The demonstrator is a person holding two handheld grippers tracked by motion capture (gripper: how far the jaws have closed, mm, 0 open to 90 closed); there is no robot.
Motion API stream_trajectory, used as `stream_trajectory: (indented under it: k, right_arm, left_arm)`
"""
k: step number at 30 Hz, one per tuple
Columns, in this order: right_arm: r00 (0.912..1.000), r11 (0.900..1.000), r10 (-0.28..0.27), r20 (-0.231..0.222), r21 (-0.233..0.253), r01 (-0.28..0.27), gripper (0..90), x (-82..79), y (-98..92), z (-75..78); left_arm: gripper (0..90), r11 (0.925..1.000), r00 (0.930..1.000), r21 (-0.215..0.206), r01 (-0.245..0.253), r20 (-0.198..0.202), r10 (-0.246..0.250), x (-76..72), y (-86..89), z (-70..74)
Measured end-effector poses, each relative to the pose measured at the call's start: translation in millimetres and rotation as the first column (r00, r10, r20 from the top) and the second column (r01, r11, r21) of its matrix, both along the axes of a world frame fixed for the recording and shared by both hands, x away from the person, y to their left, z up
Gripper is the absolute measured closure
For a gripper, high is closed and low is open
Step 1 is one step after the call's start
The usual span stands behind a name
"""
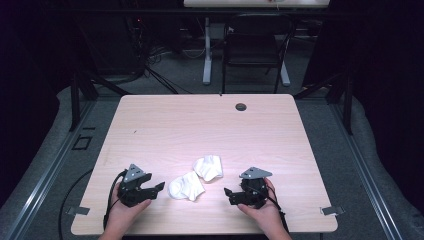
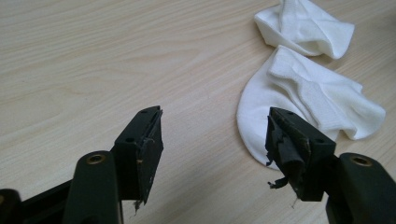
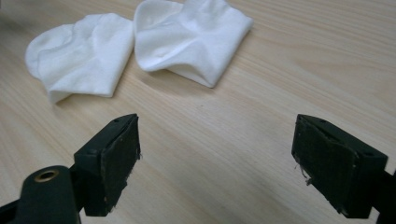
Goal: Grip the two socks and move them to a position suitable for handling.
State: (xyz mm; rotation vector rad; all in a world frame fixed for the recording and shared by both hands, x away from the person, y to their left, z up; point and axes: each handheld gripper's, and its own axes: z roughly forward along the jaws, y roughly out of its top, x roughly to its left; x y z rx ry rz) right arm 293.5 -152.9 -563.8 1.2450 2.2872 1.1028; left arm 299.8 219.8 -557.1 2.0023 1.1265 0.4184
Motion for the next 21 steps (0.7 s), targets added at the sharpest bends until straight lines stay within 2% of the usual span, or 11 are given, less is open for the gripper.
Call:
stream_trajectory:
  k: [3, 5, 7, 9, 11, 12, 14, 17, 19, 21]
  right_arm:
    - [0.9996, 0.999, 0.028, 0.003, -0.035, -0.028, 7.4, -1.9, 5.7, -1.7]
    - [0.9994, 0.998, 0.034, 0.001, -0.061, -0.034, 7.1, -2.8, 8.2, -3.7]
    - [0.9992, 0.995, 0.037, 0.017, -0.094, -0.035, 7.1, -4.3, 9.5, -4.0]
    - [0.9993, 0.995, 0.031, 0.022, -0.091, -0.029, 7.8, -5.2, 10.5, -3.0]
    - [0.9984, 0.995, 0.028, 0.050, -0.099, -0.023, 15.9, -7.1, 10.2, -2.7]
    - [0.9982, 0.995, 0.027, 0.054, -0.099, -0.021, 16.1, -7.9, 9.8, -2.9]
    - [0.9982, 0.994, 0.026, 0.053, -0.104, -0.021, 22.1, -7.9, 8.9, -3.9]
    - [0.9989, 0.997, 0.014, 0.045, -0.076, -0.010, 33.1, -7.5, 7.4, -4.5]
    - [0.9990, 0.998, 0.021, 0.039, -0.057, -0.019, 41.2, -8.2, 6.4, -4.5]
    - [0.9992, 0.999, 0.025, 0.032, -0.041, -0.023, 44.9, -9.1, 7.1, -5.3]
  left_arm:
    - [35.4, 1.0000, 0.9998, 0.003, -0.005, -0.019, 0.005, 2.3, -2.1, -2.6]
    - [35.5, 1.0000, 0.9997, 0.003, 0.001, -0.026, -0.001, 2.6, -3.4, -3.4]
    - [37.1, 1.0000, 0.9997, 0.002, 0.003, -0.024, -0.003, 2.1, -3.8, -2.9]
    - [38.7, 1.0000, 0.9996, 0.003, 0.007, -0.028, -0.006, 2.0, -3.8, -2.8]
    - [39.8, 1.0000, 0.9997, 0.006, 0.001, -0.026, 0.000, 2.1, -4.5, -3.1]
    - [40.4, 1.0000, 0.9996, 0.006, 0.001, -0.029, 0.000, 2.1, -4.6, -2.9]
    - [40.9, 0.9999, 0.9996, 0.016, 0.004, -0.029, -0.004, 2.0, -5.1, -3.4]
    - [42.6, 0.9999, 0.9998, 0.016, 0.004, -0.019, -0.004, -0.4, -5.5, -3.1]
    - [43.4, 1.0000, 0.9999, 0.000, 0.000, -0.013, 0.000, -2.7, -5.3, -2.4]
    - [44.4, 0.9998, 0.9998, -0.010, 0.019, -0.009, -0.019, -3.6, -5.5, -2.7]
